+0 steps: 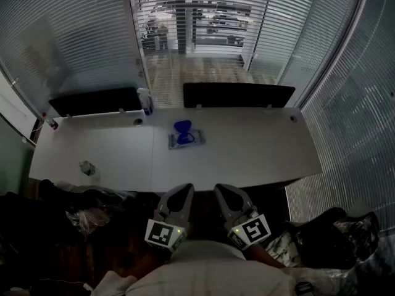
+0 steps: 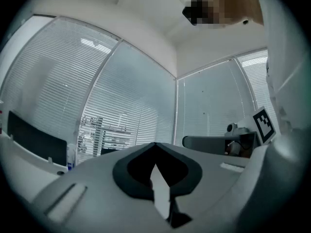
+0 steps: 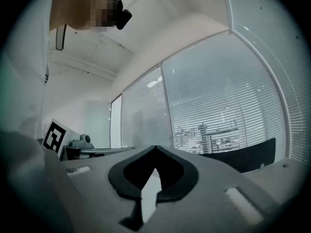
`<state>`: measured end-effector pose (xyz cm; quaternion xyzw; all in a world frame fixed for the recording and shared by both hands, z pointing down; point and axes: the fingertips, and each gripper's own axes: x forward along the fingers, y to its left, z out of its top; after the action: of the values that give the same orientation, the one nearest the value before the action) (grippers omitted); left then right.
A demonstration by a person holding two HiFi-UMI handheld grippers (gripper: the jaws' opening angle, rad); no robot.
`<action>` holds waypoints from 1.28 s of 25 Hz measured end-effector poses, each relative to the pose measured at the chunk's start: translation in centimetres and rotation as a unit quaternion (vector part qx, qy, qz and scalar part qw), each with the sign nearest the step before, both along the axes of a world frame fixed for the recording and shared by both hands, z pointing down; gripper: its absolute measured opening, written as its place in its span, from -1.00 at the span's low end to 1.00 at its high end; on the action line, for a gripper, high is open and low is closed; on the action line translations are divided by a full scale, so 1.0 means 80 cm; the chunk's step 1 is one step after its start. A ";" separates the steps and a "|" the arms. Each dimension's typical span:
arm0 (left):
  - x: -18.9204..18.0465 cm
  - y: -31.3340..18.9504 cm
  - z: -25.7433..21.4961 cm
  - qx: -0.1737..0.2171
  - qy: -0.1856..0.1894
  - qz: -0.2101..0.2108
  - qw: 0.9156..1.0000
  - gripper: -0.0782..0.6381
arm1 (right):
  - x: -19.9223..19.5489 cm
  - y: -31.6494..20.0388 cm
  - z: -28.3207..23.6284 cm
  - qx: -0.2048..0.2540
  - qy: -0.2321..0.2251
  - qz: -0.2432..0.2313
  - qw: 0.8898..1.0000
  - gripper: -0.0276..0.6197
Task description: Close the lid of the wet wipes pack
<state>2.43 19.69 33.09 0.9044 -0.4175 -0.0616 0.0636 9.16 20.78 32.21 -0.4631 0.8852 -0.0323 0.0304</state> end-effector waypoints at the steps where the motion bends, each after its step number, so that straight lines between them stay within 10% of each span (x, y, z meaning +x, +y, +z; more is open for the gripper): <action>1: 0.002 0.000 0.000 0.000 0.000 0.001 1.000 -0.78 | 0.002 -0.001 -0.001 0.000 0.000 0.001 1.000 -0.92; 32: 0.049 0.009 0.032 -0.019 -0.015 0.004 1.000 -0.77 | 0.063 0.011 0.022 -0.014 -0.047 0.021 0.999 -0.92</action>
<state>6.38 20.39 35.67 0.9054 -0.4159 -0.0399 0.0750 14.22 21.69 34.00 -0.4797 0.8724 -0.0656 0.0664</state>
